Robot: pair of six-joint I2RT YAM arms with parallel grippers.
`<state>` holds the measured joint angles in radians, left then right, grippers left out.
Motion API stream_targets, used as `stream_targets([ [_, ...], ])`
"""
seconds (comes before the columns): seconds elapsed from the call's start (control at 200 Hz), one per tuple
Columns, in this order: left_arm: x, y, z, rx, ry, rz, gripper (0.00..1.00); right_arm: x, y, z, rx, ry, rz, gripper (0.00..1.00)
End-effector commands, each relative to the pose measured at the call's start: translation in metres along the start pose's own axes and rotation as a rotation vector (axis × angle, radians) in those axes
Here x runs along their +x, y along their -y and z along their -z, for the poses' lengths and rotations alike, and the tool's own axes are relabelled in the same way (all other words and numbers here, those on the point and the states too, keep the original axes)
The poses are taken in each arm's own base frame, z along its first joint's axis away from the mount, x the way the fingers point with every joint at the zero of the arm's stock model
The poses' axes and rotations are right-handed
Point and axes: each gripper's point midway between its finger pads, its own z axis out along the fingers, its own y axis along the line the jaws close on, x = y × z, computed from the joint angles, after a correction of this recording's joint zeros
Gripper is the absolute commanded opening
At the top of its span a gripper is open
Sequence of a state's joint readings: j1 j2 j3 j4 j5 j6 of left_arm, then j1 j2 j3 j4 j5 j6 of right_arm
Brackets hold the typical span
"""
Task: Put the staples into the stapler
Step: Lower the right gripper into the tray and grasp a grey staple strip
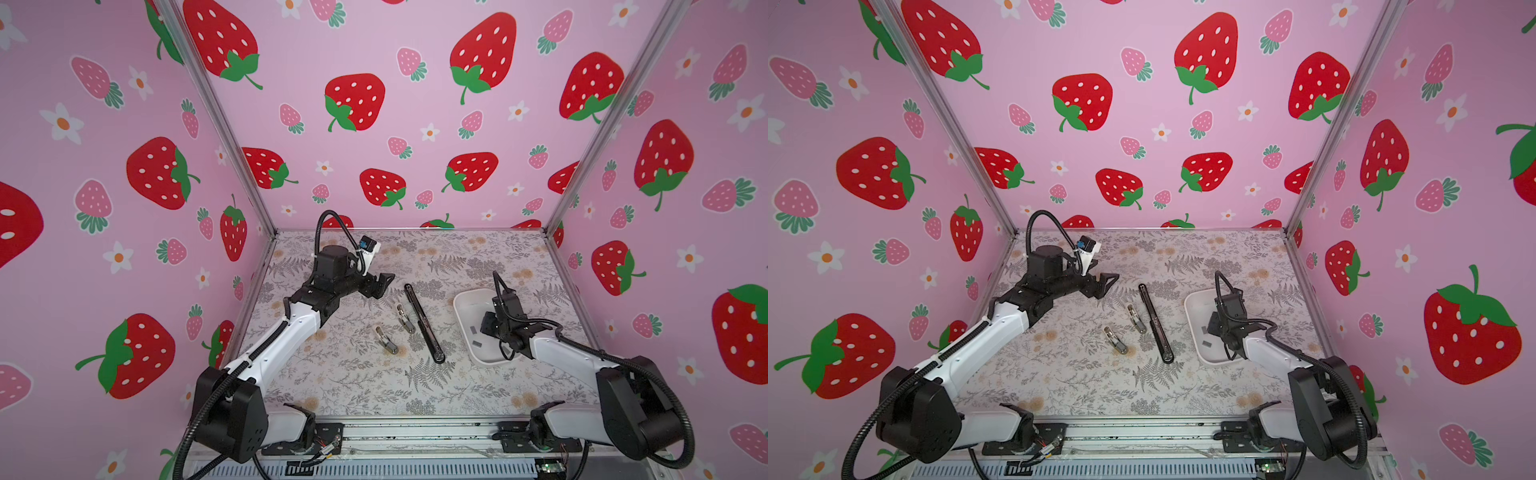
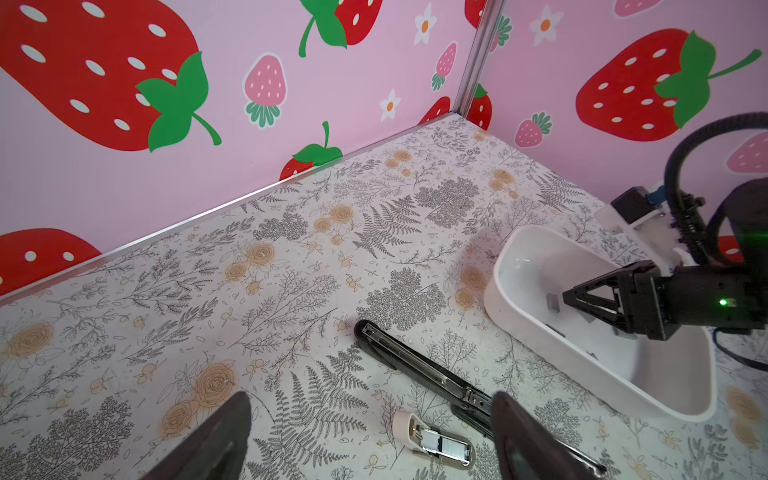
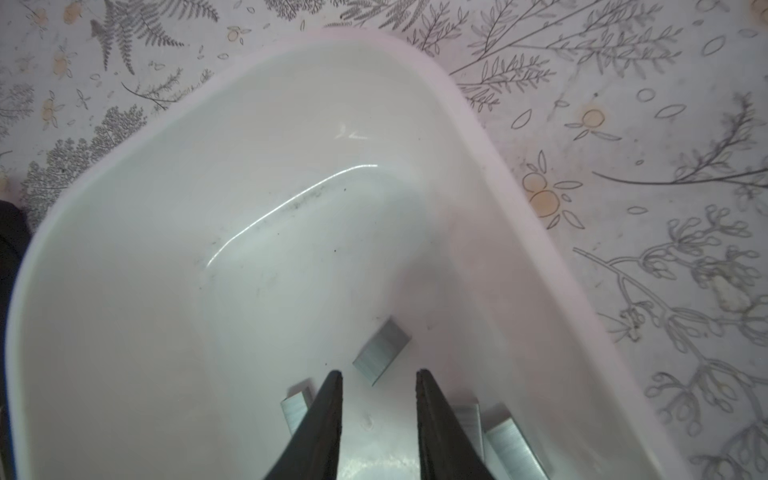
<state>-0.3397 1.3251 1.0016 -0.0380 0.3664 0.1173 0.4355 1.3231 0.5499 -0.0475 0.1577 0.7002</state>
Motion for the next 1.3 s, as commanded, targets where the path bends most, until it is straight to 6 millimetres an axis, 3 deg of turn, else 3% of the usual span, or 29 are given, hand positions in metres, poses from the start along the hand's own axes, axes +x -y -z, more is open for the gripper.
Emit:
stream_targets([
  [0.0, -0.011, 0.003, 0.005, 0.002, 0.049, -0.063, 0.91, 0.000, 0.000, 0.001, -0.004, -0.007, -0.041, 0.35],
  [0.22, -0.009, -0.001, 0.001, -0.017, 0.034, -0.063, 0.91, 0.000, 0.003, -0.002, -0.003, -0.006, -0.041, 0.38],
  [0.45, -0.010, 0.001, 0.004, -0.021, 0.042, -0.069, 0.91, 0.010, -0.002, -0.018, -0.006, -0.078, -0.024, 0.39],
  [0.735, -0.010, 0.002, 0.005, -0.016, 0.049, -0.073, 0.91, 0.002, -0.008, -0.021, -0.020, -0.069, 0.003, 0.39],
  [1.05, -0.010, 0.003, 0.006, -0.015, 0.051, -0.077, 0.91, 0.008, -0.001, -0.037, 0.085, -0.126, 0.061, 0.33],
  [1.296, -0.011, 0.005, 0.006, -0.009, 0.054, -0.079, 0.90, 0.013, 0.007, -0.033, 0.177, -0.128, 0.108, 0.31],
])
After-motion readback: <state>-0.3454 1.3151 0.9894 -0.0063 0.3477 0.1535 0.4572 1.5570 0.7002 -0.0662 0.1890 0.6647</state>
